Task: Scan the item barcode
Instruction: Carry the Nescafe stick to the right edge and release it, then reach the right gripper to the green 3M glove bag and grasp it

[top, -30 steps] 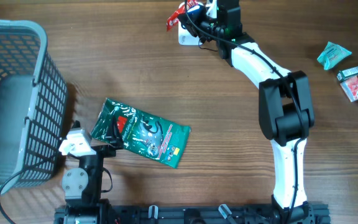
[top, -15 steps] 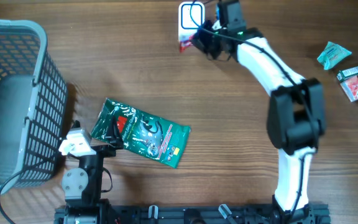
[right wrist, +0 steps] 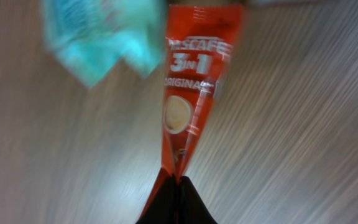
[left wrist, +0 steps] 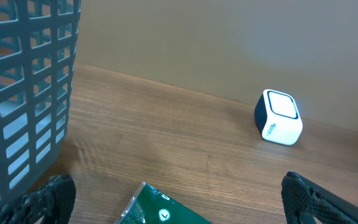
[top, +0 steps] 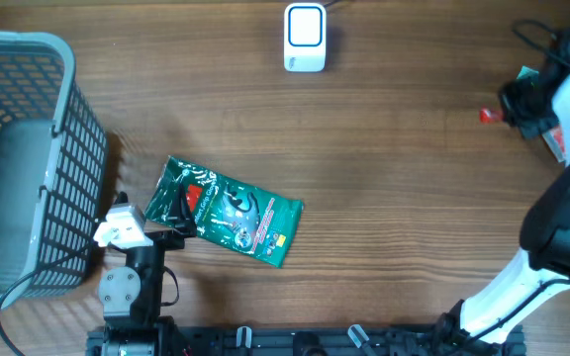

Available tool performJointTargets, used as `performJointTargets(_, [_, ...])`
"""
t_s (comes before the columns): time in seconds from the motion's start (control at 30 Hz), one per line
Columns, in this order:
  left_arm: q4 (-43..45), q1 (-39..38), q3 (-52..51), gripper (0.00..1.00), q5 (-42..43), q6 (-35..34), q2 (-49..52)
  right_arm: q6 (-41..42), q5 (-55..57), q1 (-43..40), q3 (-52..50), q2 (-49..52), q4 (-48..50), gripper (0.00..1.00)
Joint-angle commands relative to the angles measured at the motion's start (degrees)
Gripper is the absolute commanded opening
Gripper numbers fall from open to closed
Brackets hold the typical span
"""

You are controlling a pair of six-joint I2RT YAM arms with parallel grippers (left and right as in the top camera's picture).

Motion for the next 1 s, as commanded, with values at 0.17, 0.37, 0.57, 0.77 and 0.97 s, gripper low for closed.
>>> performJointTargets(0.17, [0.1,-0.2,-0.3,1.0,0.5,1.1,-0.3,-14.5,-18.4,-1.2,5.3,-2.4,-3.8,1.0])
performJointTargets(0.37, [0.1,-0.2,-0.3,1.0,0.5,1.1,-0.3,-38.1,-25.8,19.0,3.7,-4.9,-12.0,1.0])
performJointTargets(0.57, [0.1,-0.2,-0.3,1.0,0.5,1.1,-0.3,-50.2,-16.1,46.6,2.8,-3.8,-10.1,0.99])
performJointTargets(0.77, [0.1,-0.2,-0.3,1.0,0.5,1.1,-0.3,-61.9,-17.2,59.6,-2.3,-3.3,-4.4,1.0])
performJointTargets(0.97, [0.1,-0.2,-0.3,1.0,0.5,1.1,-0.3,-70.1,-14.4,62.4,-8.9,-3.3,-0.3,1.0])
